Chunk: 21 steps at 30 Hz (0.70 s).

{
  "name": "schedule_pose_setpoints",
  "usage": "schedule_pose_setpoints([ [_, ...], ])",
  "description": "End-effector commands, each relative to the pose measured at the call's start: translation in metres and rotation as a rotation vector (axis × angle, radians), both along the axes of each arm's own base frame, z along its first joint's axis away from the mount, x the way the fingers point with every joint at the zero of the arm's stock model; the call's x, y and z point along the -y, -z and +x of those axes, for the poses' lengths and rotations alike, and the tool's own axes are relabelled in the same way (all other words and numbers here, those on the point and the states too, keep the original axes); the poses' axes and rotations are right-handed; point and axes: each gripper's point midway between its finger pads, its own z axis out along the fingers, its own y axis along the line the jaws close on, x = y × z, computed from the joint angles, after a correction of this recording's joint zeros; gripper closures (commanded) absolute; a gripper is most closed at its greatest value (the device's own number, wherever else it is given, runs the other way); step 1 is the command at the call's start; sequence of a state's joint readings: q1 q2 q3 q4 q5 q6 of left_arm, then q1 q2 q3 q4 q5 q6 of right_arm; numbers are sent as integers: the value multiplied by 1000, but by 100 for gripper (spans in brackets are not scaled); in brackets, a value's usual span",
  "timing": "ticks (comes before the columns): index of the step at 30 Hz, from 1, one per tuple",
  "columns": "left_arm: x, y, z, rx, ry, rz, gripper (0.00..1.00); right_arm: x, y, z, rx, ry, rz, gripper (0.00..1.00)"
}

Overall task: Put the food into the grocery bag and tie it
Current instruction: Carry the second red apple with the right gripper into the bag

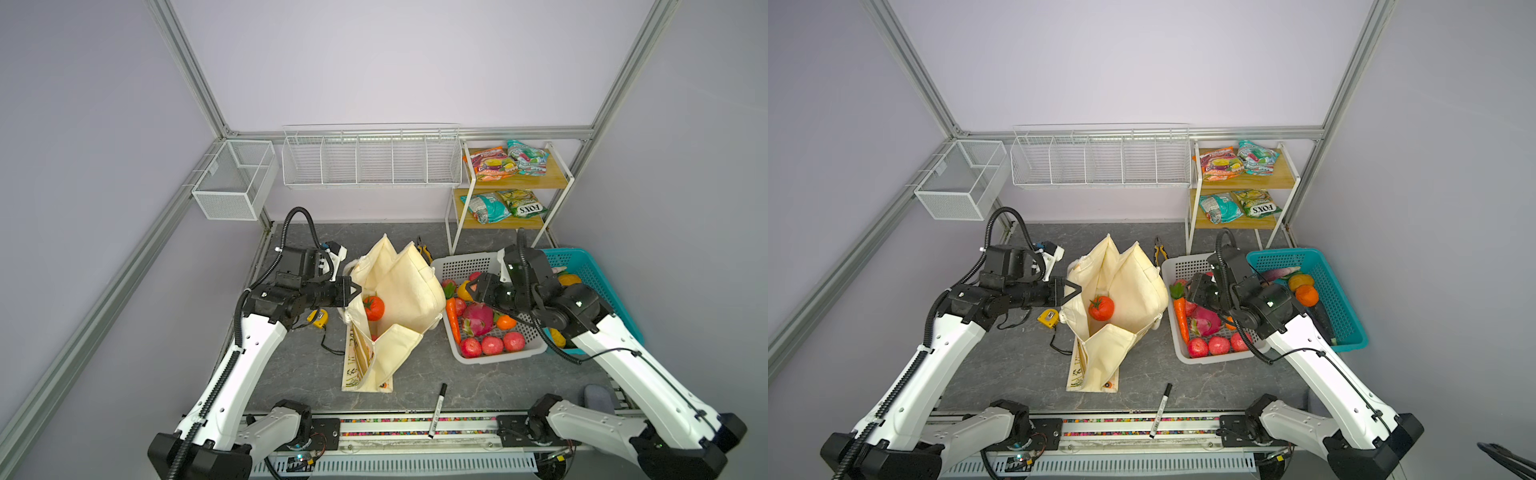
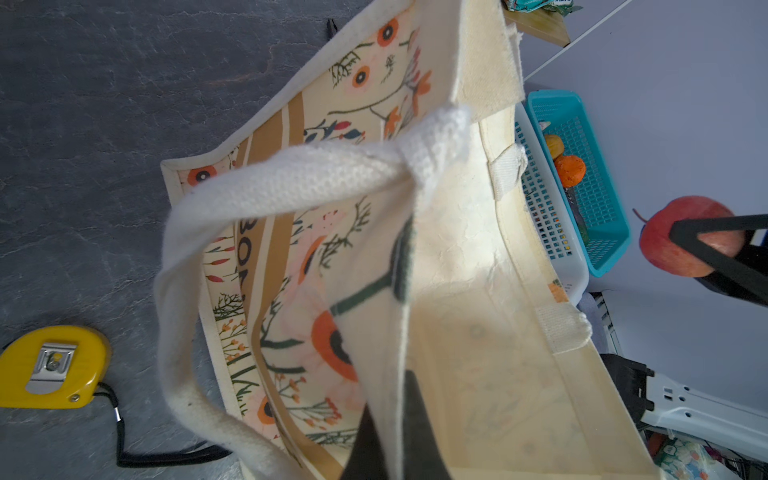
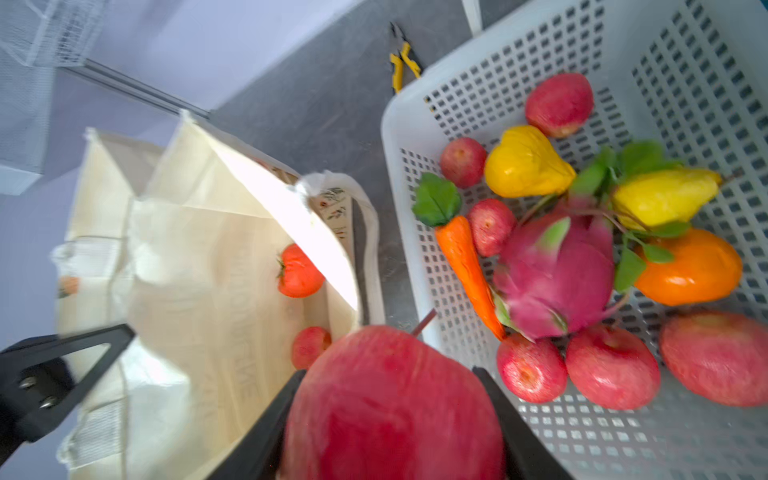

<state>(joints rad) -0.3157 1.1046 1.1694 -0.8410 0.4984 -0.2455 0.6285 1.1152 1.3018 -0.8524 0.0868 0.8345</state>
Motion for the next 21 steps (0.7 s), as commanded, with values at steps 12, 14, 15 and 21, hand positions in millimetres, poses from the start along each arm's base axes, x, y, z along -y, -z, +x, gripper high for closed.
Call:
schedule_pose_setpoints([
  [12,1,-11,7,86,12,-74,100,-132,-34,27,123,-293,24,49],
  [14,-7,-9,10,81,-18,-62,100,-148,-30,28,118,-322,18,49],
  [15,-11,-8,11,80,-33,-48,100,-154,-28,30,117,-331,16,49],
  [21,-19,0,14,75,-63,0,100,-180,-13,39,96,-364,11,49],
])
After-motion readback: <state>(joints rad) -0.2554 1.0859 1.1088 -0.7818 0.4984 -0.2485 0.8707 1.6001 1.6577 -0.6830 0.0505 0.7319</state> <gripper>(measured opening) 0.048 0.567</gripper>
